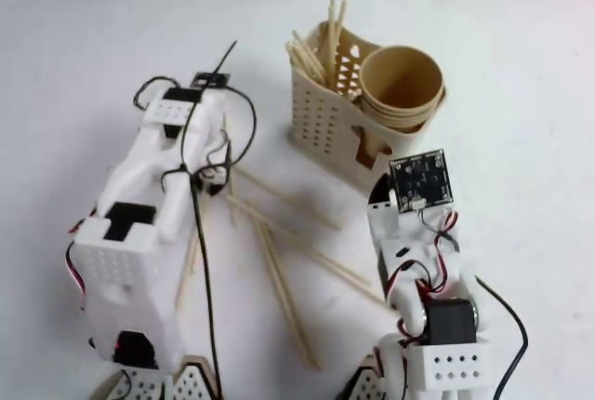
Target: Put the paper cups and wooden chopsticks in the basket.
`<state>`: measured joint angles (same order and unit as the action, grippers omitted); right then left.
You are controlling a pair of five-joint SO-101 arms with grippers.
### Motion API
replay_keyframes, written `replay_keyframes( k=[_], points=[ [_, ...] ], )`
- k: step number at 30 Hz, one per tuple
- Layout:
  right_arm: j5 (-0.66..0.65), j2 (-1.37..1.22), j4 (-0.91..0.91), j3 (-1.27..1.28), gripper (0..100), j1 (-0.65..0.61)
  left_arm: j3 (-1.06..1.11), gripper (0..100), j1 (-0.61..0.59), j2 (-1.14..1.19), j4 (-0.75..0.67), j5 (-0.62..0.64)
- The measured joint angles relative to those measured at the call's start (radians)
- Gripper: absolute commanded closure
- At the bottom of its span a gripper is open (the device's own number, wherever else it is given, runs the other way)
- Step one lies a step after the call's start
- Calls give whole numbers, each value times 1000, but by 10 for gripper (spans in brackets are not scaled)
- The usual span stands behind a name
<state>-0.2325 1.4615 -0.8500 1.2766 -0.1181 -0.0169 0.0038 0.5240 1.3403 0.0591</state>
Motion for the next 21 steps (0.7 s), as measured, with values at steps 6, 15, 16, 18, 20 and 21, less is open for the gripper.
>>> replay_keyframes(
  k=[6, 15, 16, 18, 20, 21],
  points=[
    [0, 0, 0, 0, 974, 0, -25, 977, -38, 3, 43, -107],
    [0, 0, 0, 0, 974, 0, -34, 977, -69, -86, 95, -238],
    [0, 0, 0, 0, 974, 0, -34, 977, -77, -100, 101, -256],
    [0, 0, 0, 0, 974, 0, -34, 977, -87, -114, 114, -292],
    [0, 0, 0, 0, 974, 0, -34, 977, -95, -121, 120, -325],
    [0, 0, 0, 0, 974, 0, -34, 977, -98, -123, 126, -341]
  ],
)
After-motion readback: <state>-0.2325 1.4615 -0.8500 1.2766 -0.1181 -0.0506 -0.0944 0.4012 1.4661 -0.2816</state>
